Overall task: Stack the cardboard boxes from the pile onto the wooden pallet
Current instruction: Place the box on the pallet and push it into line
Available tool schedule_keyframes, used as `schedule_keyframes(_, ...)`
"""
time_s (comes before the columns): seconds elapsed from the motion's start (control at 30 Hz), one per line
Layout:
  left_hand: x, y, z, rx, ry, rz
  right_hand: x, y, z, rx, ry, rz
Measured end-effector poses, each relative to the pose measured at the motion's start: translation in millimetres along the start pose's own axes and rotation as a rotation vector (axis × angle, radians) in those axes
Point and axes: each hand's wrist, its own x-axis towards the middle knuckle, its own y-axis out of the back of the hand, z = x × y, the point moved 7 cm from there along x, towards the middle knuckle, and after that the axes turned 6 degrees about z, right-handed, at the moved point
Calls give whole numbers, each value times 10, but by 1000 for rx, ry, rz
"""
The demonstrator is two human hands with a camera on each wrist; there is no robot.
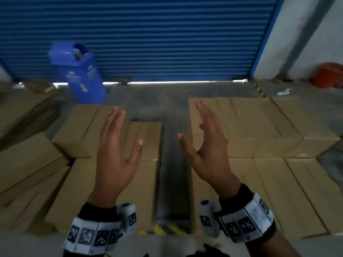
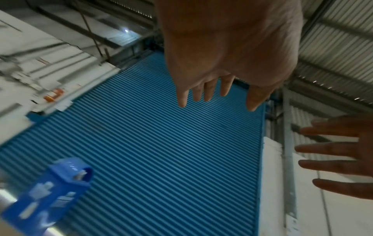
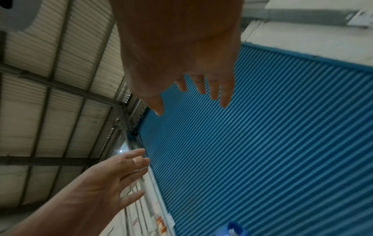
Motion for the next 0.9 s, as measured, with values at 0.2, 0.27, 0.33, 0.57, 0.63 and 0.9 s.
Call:
schedule_keyframes(0.2,-976,1640,-895,138,179,47,-933,-1306,-1044,87,11,-212)
schedule_keyframes(0.27,-1246,2141,-1111,203,241,69,-1192,-1708,-1311,138,11,-282)
schedule_keyframes(0.33,-1466,2593,-1287,248,283,100,-1399,-2069,-1535,197,4,-344)
schedule_keyframes(0.57,-2093,3445,-1999,364,415,117,-1811,-3124,-1983,222,-29,-546)
schedule_keyframes(0.63,-2211,3536,-2236,363,441,102,-1871,-3396,-2023,237,-61,-589)
schedule_keyframes(0.9,-2191,3823,-3318,394,597,71,-1929,-4550,-1947,234,-184,-728)
